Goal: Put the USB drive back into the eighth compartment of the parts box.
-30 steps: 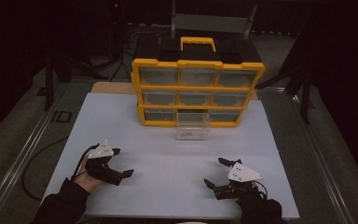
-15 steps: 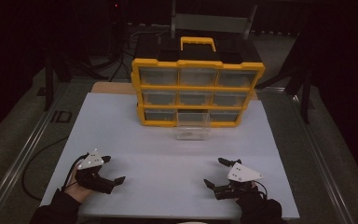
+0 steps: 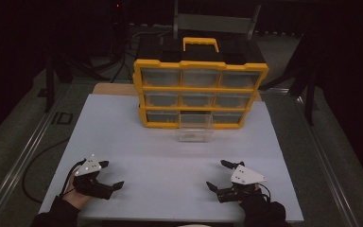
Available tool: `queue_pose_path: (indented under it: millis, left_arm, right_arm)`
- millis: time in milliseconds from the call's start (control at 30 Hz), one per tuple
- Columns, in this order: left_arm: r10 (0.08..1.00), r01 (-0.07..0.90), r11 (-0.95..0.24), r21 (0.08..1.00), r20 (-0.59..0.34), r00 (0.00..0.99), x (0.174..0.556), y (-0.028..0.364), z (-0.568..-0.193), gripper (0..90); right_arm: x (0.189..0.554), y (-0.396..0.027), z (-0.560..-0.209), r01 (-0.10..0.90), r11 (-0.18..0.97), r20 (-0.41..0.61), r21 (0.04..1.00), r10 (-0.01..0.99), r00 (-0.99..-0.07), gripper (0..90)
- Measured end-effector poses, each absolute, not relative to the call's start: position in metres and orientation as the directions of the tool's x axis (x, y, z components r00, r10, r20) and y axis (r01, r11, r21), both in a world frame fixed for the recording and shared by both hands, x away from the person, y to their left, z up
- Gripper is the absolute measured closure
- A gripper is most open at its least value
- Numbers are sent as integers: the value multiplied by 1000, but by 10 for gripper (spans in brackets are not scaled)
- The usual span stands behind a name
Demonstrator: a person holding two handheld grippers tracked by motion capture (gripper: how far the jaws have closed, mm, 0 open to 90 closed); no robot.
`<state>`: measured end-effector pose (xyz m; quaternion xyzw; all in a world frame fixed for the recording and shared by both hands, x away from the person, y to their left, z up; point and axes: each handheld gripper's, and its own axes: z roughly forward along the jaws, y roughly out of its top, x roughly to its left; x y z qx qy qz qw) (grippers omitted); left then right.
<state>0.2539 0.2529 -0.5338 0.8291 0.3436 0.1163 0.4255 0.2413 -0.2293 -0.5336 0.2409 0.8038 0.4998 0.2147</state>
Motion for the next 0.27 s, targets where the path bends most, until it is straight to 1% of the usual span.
queue_pose_path:
  millis: [267]
  left_arm:
    - [663,461,-402,791,-96,743,254,250,-533,4]
  right_arm:
    - [242,-229,-534,173,384,-103,907,600,-794,92]
